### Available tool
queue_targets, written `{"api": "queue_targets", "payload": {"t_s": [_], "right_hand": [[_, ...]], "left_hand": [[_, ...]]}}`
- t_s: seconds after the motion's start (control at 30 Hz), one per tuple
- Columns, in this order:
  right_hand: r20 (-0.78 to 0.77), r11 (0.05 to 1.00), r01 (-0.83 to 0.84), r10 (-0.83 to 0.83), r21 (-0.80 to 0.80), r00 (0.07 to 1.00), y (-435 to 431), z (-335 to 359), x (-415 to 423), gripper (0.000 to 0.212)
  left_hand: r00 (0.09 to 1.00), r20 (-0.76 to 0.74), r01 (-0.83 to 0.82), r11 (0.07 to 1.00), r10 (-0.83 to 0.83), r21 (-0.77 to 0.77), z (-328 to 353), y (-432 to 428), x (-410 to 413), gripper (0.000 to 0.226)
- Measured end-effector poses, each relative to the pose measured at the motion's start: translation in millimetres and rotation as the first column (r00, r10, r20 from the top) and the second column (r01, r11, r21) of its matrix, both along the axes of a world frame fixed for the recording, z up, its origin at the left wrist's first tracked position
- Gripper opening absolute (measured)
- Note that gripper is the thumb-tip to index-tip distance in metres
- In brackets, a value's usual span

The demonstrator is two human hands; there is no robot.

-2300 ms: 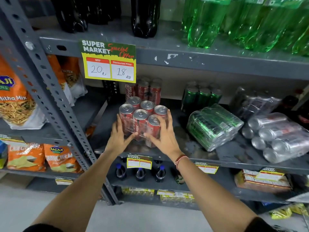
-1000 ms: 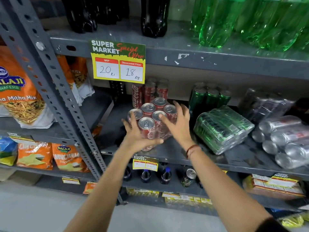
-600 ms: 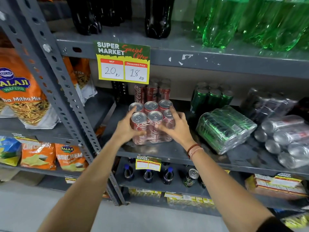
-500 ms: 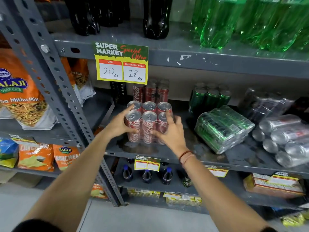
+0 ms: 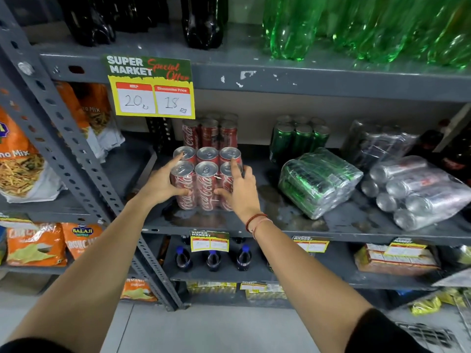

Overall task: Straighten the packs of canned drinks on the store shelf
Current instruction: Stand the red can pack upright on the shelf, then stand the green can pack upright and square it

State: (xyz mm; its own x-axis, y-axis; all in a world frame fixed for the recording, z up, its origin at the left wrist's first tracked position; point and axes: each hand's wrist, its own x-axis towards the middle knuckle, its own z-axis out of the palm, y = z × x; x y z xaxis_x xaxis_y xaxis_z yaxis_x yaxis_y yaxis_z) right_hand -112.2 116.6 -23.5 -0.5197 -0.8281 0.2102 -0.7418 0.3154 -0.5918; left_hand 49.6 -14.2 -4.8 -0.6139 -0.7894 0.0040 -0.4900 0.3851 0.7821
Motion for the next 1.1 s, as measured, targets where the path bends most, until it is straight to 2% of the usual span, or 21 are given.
{"api": "queue_targets", "payload": {"t_s": [0.1, 0.2, 0.27, 0.3, 0.33, 0.4, 0.43, 0.5, 0.53, 0.6, 0.7, 0.77, 0.83, 0.97, 1.1], "right_hand": [[0.005, 0.999, -0.044, 0.044, 0.029, 0.999, 4.1, 1.9, -3.1, 0.087], [0.119, 0.990, -0.142, 0.140, 0.009, 0.983, 17.1, 8.0, -19.7, 0.089], [0.156, 0.987, -0.150, 0.156, -0.048, 0.975, 31.0, 15.7, -39.8, 0.089], [0.164, 0.989, -0.126, 0.138, -0.083, 0.977, 39.0, 20.0, -52.2, 0.088], [0.164, 0.989, -0.086, 0.105, -0.119, 0.981, 47.2, 24.4, -66.6, 0.086], [0.124, 0.982, 0.019, 0.004, -0.186, 0.992, 64.8, 31.7, -101.1, 0.082], [0.097, 0.976, 0.070, -0.051, -0.205, 0.994, 73.9, 34.4, -120.7, 0.081], [0.069, 0.973, 0.157, -0.147, -0.167, 0.987, 92.8, 37.4, -161.2, 0.085], [0.053, 0.975, 0.193, -0.188, -0.111, 0.981, 101.9, 37.8, -180.4, 0.089], [0.010, 0.969, 0.246, -0.247, 0.037, 0.969, 117.6, 36.4, -214.2, 0.097], [0.065, 0.943, 0.206, -0.230, 0.260, 0.971, 131.2, 33.2, -253.1, 0.106], [0.211, 0.930, 0.080, -0.164, 0.359, 0.964, 132.5, 33.1, -270.6, 0.107], [0.311, 0.922, -0.012, -0.118, 0.387, 0.943, 130.1, 33.5, -281.6, 0.105], [0.406, 0.934, -0.043, -0.112, 0.354, 0.907, 122.5, 30.8, -292.1, 0.113], [0.454, 0.962, -0.036, -0.094, 0.270, 0.886, 124.2, 24.0, -292.9, 0.114]], "left_hand": [[0.998, 0.044, -0.033, 0.999, 0.035, -0.040, 6.4, 9.1, -2.2, 0.101], [0.984, 0.162, -0.069, 0.997, 0.072, -0.025, 13.4, 23.1, -9.9, 0.103], [0.919, 0.337, -0.192, 0.979, 0.205, -0.071, 22.0, 41.6, -25.4, 0.102], [0.880, 0.379, -0.243, 0.957, 0.286, -0.159, 28.1, 55.4, -36.2, 0.098], [0.872, 0.346, -0.258, 0.926, 0.346, -0.276, 33.7, 71.0, -48.5, 0.093], [0.949, 0.112, -0.219, 0.873, 0.294, -0.436, 40.2, 104.4, -77.6, 0.090], [0.980, -0.023, -0.188, 0.888, 0.196, -0.420, 42.6, 122.1, -93.6, 0.089], [0.982, -0.191, -0.049, 0.973, 0.006, -0.225, 41.4, 152.6, -128.4, 0.092], [0.978, -0.202, 0.039, 0.996, -0.055, -0.082, 36.8, 164.2, -146.7, 0.098], [0.987, -0.104, 0.140, 0.974, -0.123, 0.178, 23.9, 179.1, -182.1, 0.112], [0.997, -0.003, 0.073, 0.886, -0.080, 0.458, 6.9, 186.4, -229.1, 0.127], [0.999, 0.016, 0.024, 0.867, -0.037, 0.498, -0.3, 186.4, -251.5, 0.131], [1.000, -0.004, -0.001, 0.864, 0.004, 0.504, -4.3, 185.3, -266.4, 0.135], [0.996, -0.031, -0.051, 0.853, 0.079, 0.520, -11.2, 182.5, -279.5, 0.141], [0.993, -0.062, -0.056, 0.885, 0.096, 0.463, -19.5, 180.4, -282.6, 0.140]]}}
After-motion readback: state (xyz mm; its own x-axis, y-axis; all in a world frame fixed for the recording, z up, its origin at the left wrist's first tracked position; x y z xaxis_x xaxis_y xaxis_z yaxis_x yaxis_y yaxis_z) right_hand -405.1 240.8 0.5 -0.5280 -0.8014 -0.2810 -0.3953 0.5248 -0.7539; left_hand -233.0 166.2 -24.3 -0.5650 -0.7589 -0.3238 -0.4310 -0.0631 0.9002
